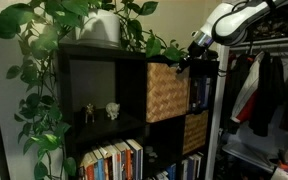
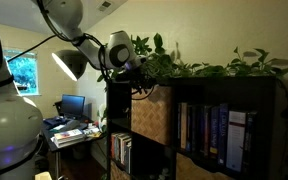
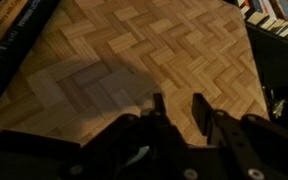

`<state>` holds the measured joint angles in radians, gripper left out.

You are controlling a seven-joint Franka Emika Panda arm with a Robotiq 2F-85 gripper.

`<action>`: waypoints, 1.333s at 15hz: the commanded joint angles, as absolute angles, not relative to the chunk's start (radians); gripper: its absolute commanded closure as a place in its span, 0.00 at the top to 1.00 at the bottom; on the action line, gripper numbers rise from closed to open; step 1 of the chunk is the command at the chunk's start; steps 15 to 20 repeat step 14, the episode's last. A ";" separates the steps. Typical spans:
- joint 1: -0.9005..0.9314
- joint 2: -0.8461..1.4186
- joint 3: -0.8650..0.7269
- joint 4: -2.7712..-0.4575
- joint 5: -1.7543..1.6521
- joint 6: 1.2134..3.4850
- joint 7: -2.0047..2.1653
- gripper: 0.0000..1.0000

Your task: Pull out the upper storage box, put the plush toys in it and push it back in

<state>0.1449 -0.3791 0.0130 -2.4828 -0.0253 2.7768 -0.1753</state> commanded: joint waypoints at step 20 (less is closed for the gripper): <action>0.160 -0.472 0.011 -2.338 -0.029 2.289 -0.358 1.00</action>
